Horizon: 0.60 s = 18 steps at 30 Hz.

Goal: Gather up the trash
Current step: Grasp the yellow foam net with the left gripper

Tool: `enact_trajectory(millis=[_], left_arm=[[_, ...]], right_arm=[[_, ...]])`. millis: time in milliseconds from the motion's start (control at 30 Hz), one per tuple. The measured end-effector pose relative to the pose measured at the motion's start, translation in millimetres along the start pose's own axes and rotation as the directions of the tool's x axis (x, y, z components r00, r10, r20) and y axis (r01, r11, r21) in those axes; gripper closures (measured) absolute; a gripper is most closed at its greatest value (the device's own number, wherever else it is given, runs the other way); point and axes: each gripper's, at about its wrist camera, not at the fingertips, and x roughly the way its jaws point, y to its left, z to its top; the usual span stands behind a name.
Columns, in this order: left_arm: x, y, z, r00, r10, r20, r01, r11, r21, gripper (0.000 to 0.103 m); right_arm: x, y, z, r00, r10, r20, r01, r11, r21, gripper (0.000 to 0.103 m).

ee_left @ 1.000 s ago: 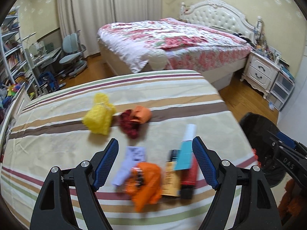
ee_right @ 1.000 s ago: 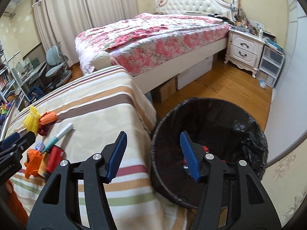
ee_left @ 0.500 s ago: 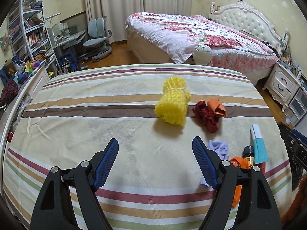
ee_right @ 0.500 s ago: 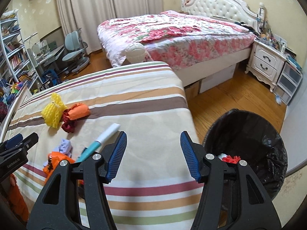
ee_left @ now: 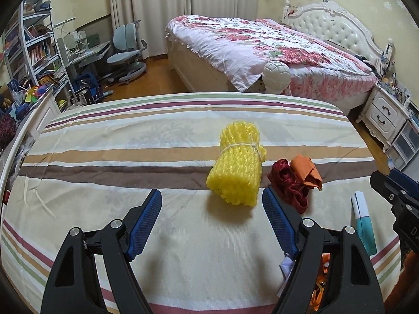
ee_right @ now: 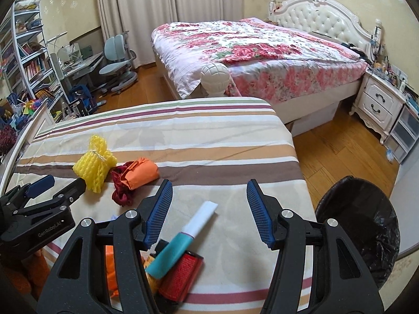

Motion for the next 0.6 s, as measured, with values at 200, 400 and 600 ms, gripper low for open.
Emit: enact_trajectory(millis=[200,400,600], left_arm=[[18,2,7,1.0,-0.007,-0.02,0.007,1.0,0.004,0.026],[26,2,8,0.999,-0.043,-0.025,0.044,0.999,0.028,0.038],[30,-3,8,0.994,-0.101,-0.034,0.102,0.993,0.051,0.06]], right_arm=[[13,7,10,1.0,0.005,-0.01,-0.005,1.0,-0.002,0.045],[23,15,16,1.0,0.009,-0.023,-0.01,1.0,-0.011,0.045],[29,23,16,0.999,0.013,-0.033,-0.014,1.0,-0.024,0.045]])
